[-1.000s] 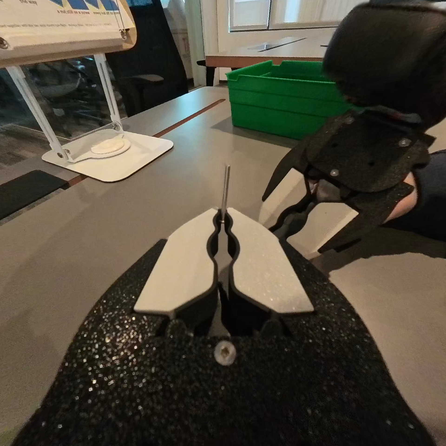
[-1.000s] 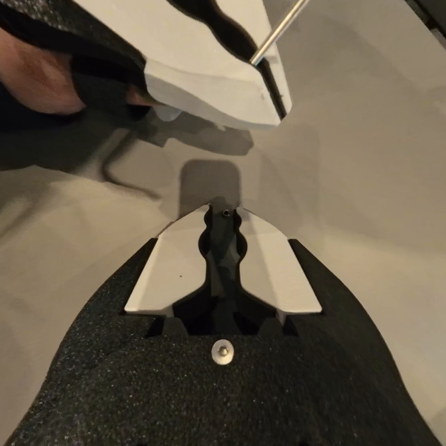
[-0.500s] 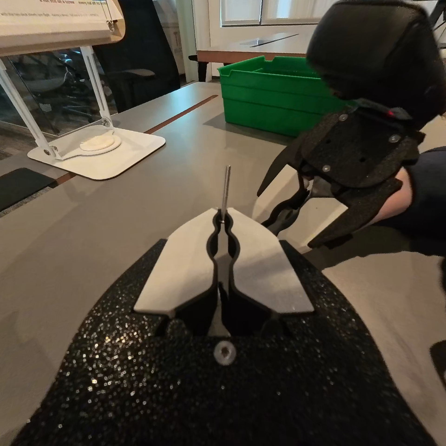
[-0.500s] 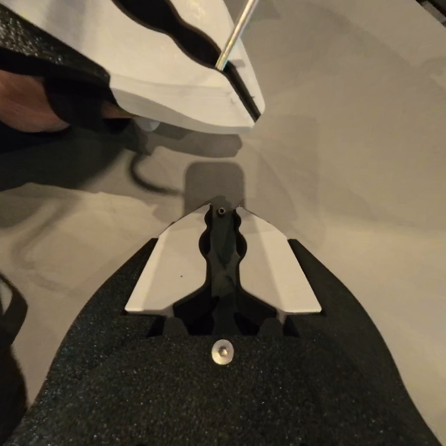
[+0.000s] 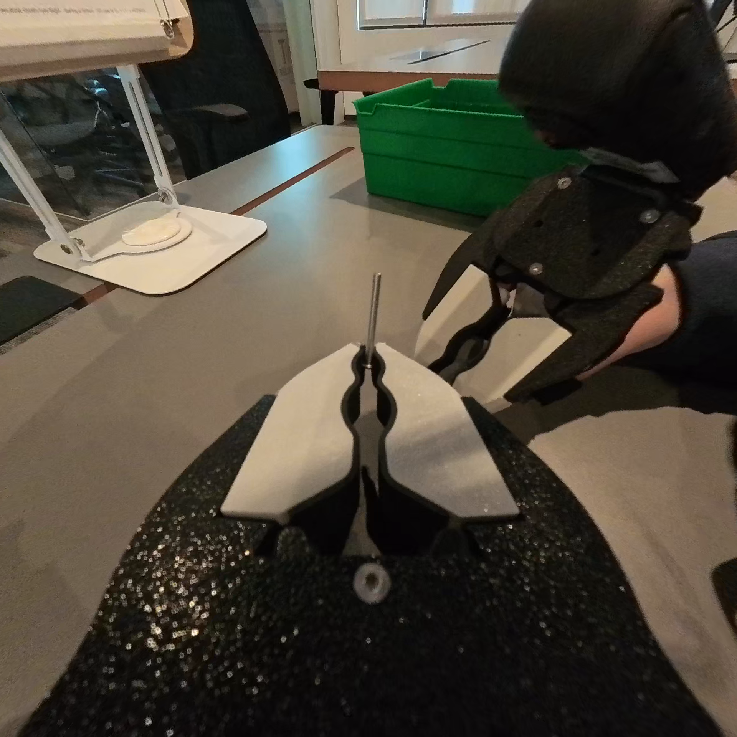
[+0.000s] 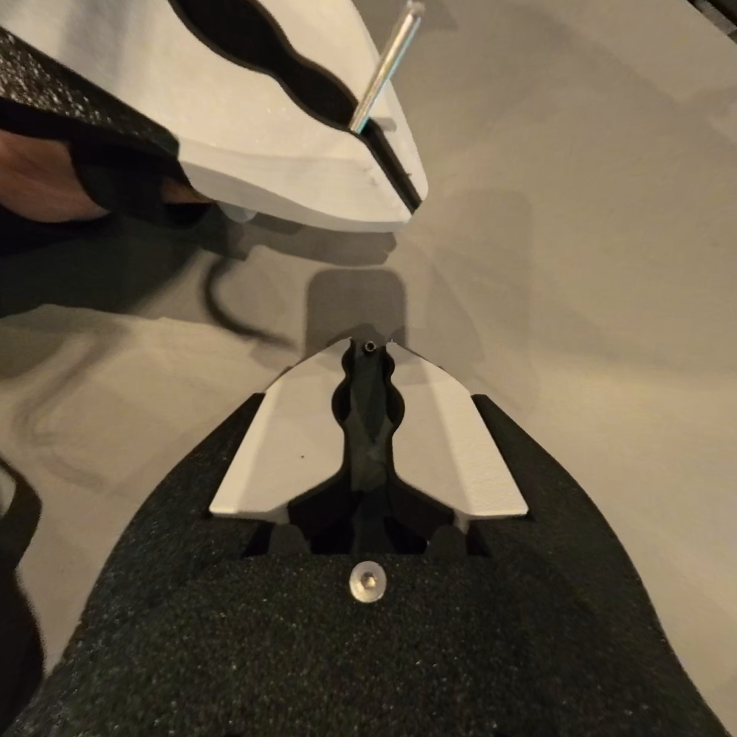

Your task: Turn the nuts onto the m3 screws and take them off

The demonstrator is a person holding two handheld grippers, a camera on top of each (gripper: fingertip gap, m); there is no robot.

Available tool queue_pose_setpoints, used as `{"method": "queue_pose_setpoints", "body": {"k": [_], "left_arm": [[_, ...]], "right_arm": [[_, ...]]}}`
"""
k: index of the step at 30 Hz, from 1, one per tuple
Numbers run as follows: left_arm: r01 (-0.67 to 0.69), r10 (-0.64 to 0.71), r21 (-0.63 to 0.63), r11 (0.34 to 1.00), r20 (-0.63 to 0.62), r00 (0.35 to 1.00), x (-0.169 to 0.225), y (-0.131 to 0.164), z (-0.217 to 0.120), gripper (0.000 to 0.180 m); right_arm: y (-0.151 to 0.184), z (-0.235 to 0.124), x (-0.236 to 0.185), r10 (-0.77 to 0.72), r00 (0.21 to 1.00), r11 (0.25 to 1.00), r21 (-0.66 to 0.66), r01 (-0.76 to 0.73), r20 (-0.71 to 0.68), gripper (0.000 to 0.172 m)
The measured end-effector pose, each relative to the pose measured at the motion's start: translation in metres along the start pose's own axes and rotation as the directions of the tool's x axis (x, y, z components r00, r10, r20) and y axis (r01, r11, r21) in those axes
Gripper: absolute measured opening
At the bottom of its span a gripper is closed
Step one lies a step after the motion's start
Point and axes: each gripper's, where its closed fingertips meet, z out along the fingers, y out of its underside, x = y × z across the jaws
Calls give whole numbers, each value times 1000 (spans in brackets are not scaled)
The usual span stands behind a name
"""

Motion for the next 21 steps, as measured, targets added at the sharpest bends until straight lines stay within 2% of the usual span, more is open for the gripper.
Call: {"method": "queue_pose_setpoints", "body": {"k": [21], "left_arm": [[-15, 15, -15, 1000, -5, 1000, 2, 2, 1, 2]], "right_arm": [[-1, 1, 0, -57, 998, 998, 4, 57, -31, 4]]}}
